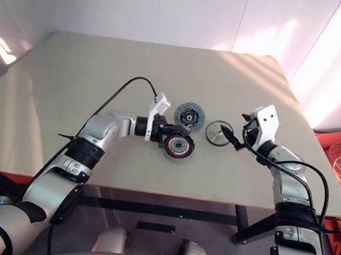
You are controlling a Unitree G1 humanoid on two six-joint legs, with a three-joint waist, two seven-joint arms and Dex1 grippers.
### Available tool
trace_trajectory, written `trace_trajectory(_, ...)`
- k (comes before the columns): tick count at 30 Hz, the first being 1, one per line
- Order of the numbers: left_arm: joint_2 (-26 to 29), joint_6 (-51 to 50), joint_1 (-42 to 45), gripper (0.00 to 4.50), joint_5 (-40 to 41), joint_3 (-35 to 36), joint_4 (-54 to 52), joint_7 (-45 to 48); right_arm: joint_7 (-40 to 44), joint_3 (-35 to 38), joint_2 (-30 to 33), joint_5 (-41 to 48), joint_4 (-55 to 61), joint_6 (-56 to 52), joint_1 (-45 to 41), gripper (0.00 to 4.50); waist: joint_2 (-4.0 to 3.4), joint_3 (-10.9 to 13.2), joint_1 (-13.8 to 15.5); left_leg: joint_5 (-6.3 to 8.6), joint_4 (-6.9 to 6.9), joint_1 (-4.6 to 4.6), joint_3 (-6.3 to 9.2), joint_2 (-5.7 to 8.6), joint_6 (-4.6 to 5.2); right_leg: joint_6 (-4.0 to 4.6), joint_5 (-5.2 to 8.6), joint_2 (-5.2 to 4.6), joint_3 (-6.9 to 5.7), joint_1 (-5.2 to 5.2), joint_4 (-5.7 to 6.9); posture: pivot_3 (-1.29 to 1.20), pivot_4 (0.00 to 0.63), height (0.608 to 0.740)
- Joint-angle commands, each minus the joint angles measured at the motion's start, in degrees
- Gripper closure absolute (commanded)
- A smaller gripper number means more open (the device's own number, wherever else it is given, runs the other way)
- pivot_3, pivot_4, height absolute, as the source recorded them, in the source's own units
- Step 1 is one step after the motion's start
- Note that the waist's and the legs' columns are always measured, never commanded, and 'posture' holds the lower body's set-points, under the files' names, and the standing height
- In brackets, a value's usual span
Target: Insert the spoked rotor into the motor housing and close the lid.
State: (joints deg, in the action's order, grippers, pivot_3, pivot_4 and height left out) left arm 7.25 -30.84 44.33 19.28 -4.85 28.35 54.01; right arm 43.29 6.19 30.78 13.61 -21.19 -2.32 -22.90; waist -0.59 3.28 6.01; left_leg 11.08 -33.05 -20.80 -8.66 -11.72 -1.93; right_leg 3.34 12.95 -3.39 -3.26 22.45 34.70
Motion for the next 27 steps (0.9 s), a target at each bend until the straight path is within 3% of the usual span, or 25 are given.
trace_trajectory(1,1.30,7.88,3.00,4.49,0.17,7.13,4.07,-7.28,-1.91,1.68,0.76,0.18,2.52,-1.75,0.24,0.00,0.00,0.00,-0.10,-0.01,0.00,-0.03,0.00,0.00,0.00,0.00,0.00,0.02,-0.01,0.00,0.00,0.00,0.000,0.740)
trace_trajectory(8,3.88,8.38,-0.32,4.49,0.23,8.32,2.05,-7.54,-0.20,0.90,1.13,1.04,4.26,-3.15,0.85,0.00,0.00,0.00,0.08,0.01,-0.01,-0.05,0.01,0.02,0.02,-0.01,0.00,-0.02,-0.02,0.08,-0.02,0.00,0.000,0.740)
trace_trajectory(12,4.01,8.16,-1.86,4.49,0.18,8.04,0.56,-7.95,4.79,-1.08,0.31,5.42,13.05,-8.97,3.72,0.00,0.01,0.00,0.58,-0.04,-0.05,-0.18,0.06,0.00,0.15,0.00,0.00,-0.02,-0.02,0.26,0.00,0.00,0.000,0.740)
trace_trajectory(18,4.68,6.85,-4.36,4.49,0.56,8.27,-2.13,-8.64,5.35,-4.65,-1.66,6.50,22.54,-14.08,6.70,0.00,0.01,0.00,1.05,-0.01,-0.03,-0.13,0.04,-0.02,0.06,-0.01,0.00,-0.01,-0.02,0.27,0.02,0.00,0.000,0.740)
trace_trajectory(21,5.17,6.29,-5.20,4.50,0.76,8.69,-3.08,-8.97,5.56,-4.64,-1.95,7.14,23.54,-15.16,6.36,0.58,0.01,0.00,1.15,-0.01,-0.04,-0.10,0.05,-0.01,-0.04,-0.03,-0.01,-0.03,-0.02,0.26,0.04,0.00,0.000,0.740)
trace_trajectory(27,5.68,6.41,-6.04,4.50,0.74,9.17,-3.56,-9.97,6.45,-8.29,-3.56,5.68,22.57,-15.78,4.80,2.69,0.01,0.00,1.10,-0.03,-0.04,-0.09,0.07,-0.03,-0.08,-0.04,-0.01,-0.01,-0.02,0.26,0.05,0.00,0.000,0.740)
